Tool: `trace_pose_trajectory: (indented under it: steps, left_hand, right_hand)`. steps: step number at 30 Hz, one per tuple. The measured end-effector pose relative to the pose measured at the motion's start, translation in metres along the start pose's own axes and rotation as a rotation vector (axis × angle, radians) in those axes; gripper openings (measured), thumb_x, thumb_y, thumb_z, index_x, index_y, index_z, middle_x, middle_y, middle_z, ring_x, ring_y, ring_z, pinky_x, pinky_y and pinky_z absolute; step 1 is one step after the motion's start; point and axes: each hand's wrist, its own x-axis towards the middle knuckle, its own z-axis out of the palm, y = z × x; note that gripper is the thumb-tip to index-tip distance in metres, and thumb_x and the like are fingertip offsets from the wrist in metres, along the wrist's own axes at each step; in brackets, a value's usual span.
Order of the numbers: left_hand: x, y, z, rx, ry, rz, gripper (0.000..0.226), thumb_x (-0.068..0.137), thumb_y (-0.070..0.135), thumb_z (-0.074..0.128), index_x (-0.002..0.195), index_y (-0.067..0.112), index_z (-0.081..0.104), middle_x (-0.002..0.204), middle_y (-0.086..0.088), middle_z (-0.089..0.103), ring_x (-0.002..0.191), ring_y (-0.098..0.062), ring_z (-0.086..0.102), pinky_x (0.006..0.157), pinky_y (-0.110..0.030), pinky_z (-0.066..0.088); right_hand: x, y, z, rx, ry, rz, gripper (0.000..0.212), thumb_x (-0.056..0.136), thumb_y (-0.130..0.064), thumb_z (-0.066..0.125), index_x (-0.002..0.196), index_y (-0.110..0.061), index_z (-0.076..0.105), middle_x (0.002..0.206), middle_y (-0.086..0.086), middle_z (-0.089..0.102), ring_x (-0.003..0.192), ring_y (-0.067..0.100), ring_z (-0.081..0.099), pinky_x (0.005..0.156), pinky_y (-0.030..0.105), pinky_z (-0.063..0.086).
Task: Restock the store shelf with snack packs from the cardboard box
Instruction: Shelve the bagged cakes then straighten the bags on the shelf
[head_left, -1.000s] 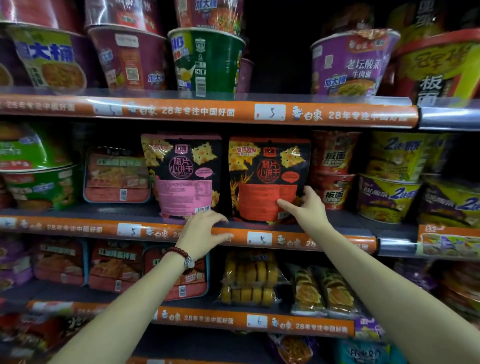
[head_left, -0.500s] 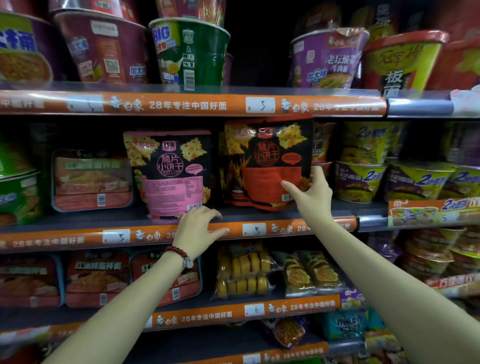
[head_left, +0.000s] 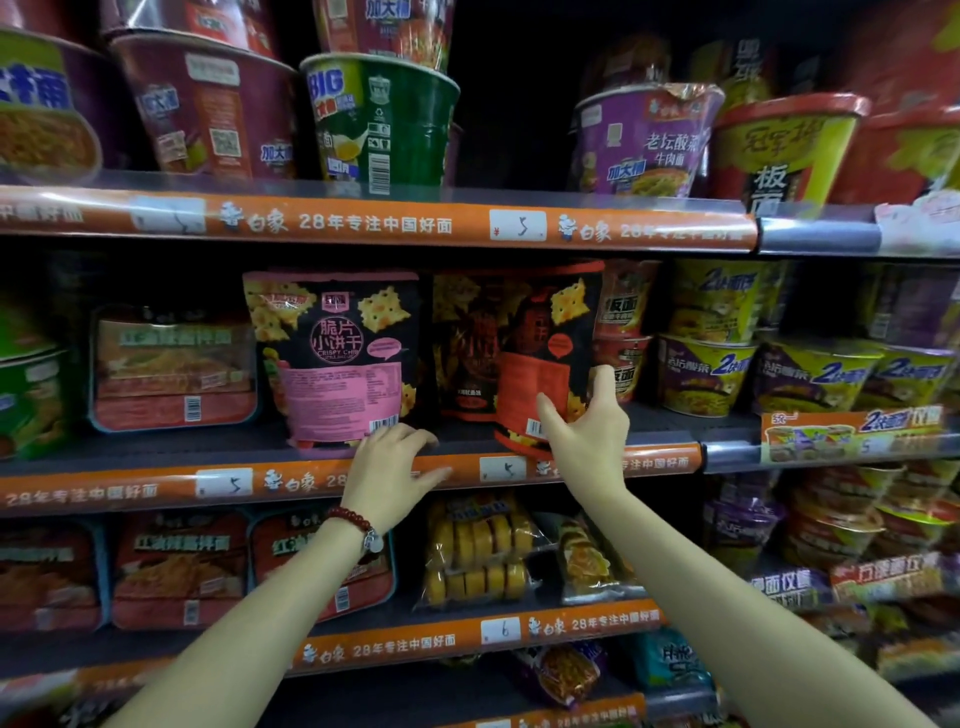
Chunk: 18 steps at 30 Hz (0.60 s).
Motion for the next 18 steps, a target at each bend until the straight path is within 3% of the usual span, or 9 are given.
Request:
trace_pose_trajectory:
  steps: [3, 6, 9, 15, 18]
  left_hand:
    - [-0.0003, 0.0010, -0.0007, -0.001, -0.001, -0.001, 0.041, 0.081, 0.048, 0.063, 0.114, 0.023, 0.062, 0.111, 0.004, 0.060, 0.108, -0.017, 0.051, 0.092, -0.031, 0.037]
    - [-0.0005, 0.0021, -0.0016, -0.001, 0.000, -0.008, 0.041, 0.081, 0.047, 0.064, 0.113, 0.022, 0.062, 0.110, 0.002, 0.060, 0.108, -0.019, 0.052, 0.092, -0.032, 0.037]
    - [-0.0011, 0.0034, -0.0021, 0.016, -0.016, -0.010, 0.042, 0.081, 0.047, 0.063, 0.116, 0.022, 0.061, 0.113, 0.002, 0.059, 0.109, -0.019, 0.051, 0.092, -0.032, 0.036]
    - [-0.0026, 0.0029, -0.0022, 0.016, -0.016, -0.002, 0.044, 0.081, 0.047, 0.064, 0.117, 0.022, 0.061, 0.113, 0.002, 0.060, 0.108, -0.020, 0.051, 0.092, -0.032, 0.037]
    - [-0.0030, 0.0029, -0.0020, 0.024, -0.006, -0.001, 0.042, 0.081, 0.046, 0.065, 0.115, 0.021, 0.061, 0.111, 0.002, 0.060, 0.107, -0.020, 0.052, 0.091, -0.032, 0.037]
  right_hand:
    - [0.0036, 0.0077, 0.0051, -0.033, 0.010, -0.018, 0.030, 0.086, -0.026, 0.069, 0.099, -0.021, 0.043, 0.087, -0.004, 0.063, 0.074, 0.012, 0.061, 0.064, 0.032, 0.054]
    - [0.0020, 0.0107, 0.0084, 0.025, -0.072, -0.047, 0.036, 0.085, -0.032, 0.070, 0.110, -0.021, 0.046, 0.104, -0.004, 0.061, 0.095, 0.007, 0.059, 0.076, 0.019, 0.049]
    - [-0.0011, 0.0122, 0.0093, 0.091, -0.139, -0.017, 0.039, 0.086, -0.035, 0.069, 0.115, -0.023, 0.045, 0.110, -0.006, 0.060, 0.101, 0.000, 0.057, 0.076, 0.009, 0.045]
    - [-0.0039, 0.0112, 0.0023, 0.238, -0.182, 0.018, 0.034, 0.092, -0.038, 0.060, 0.120, -0.032, 0.040, 0.110, -0.020, 0.057, 0.104, -0.009, 0.056, 0.090, 0.023, 0.048]
    - [-0.0025, 0.0116, 0.0023, 0.371, -0.222, 0.017, 0.044, 0.090, -0.055, 0.050, 0.130, -0.041, 0.040, 0.127, -0.016, 0.057, 0.121, -0.002, 0.052, 0.101, 0.031, 0.045]
